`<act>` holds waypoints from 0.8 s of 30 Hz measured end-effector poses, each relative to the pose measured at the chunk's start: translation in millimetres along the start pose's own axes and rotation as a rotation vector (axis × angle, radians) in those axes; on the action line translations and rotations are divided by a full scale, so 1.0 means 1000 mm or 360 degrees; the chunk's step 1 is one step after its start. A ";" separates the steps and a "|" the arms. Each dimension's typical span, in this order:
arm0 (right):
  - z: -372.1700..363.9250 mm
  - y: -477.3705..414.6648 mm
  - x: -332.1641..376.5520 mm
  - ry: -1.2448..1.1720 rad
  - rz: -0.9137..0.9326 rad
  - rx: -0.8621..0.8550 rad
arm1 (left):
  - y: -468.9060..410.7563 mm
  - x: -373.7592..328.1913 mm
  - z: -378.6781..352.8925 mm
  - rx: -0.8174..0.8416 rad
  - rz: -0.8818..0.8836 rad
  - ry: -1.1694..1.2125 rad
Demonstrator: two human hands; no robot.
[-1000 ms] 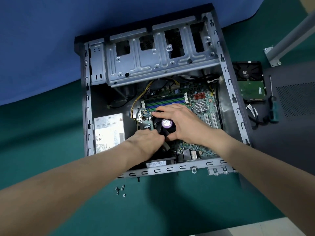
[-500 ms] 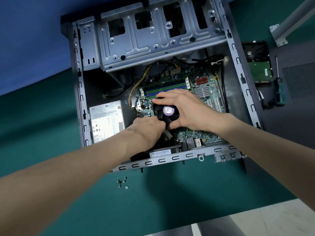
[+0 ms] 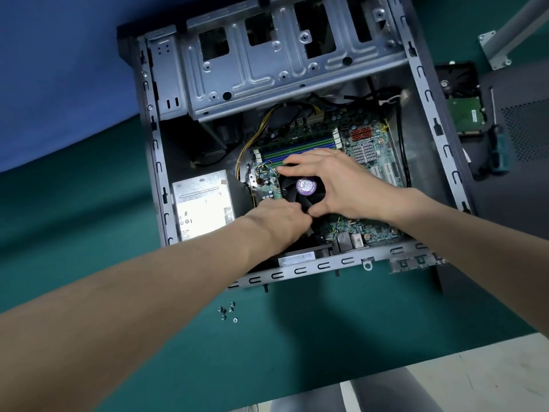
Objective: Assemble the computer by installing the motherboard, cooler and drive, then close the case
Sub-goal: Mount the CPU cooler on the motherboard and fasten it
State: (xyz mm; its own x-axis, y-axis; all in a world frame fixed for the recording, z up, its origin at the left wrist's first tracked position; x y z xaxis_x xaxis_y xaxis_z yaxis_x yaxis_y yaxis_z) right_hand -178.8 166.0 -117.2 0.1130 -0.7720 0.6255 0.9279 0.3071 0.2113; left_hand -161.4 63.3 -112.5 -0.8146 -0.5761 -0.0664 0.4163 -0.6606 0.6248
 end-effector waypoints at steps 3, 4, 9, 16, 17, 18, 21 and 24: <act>0.002 0.000 0.001 0.0000 -0.0021 -0.0001 | 0.000 -0.002 0.001 0.0011 -0.0069 -0.0014; 0.003 0.000 0.001 0.0009 -0.0021 0.0001 | 0.001 -0.003 0.001 0.0015 -0.0083 -0.0011; 0.004 0.002 0.004 0.0029 -0.0011 0.0006 | 0.003 -0.003 0.002 0.0025 -0.0129 0.0017; 0.006 0.003 0.007 0.0029 0.0015 -0.0010 | 0.000 -0.004 0.002 0.0044 -0.0187 -0.0055; 0.006 0.003 0.007 0.0033 0.0020 -0.0009 | -0.002 -0.006 0.002 0.0045 -0.0193 -0.0083; 0.006 0.003 0.008 0.0041 0.0024 -0.0012 | -0.003 -0.009 0.003 0.0062 -0.0213 -0.0109; 0.007 0.004 0.007 0.0056 0.0026 -0.0042 | -0.003 -0.014 0.001 0.0150 -0.0404 -0.0214; 0.005 0.004 0.006 0.0058 0.0035 -0.0028 | -0.003 -0.009 0.002 0.0162 -0.0438 -0.0217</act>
State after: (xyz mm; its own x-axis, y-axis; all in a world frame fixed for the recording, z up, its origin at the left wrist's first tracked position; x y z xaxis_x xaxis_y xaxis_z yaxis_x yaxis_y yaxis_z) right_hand -176.3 165.2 -108.4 0.1462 -0.7850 0.6020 0.9311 0.3147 0.1842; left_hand -156.6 71.5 -112.6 -0.9405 -0.3082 -0.1430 0.1360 -0.7271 0.6729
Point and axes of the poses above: each hand's wrist, its own y-axis away from the middle knuckle, its own z-axis out of the back of the hand, x = y × z, the point moved 4 cm from there along -y, towards the middle knuckle, and after that the axes turned 10 degrees about -x, right-handed, at the moved point
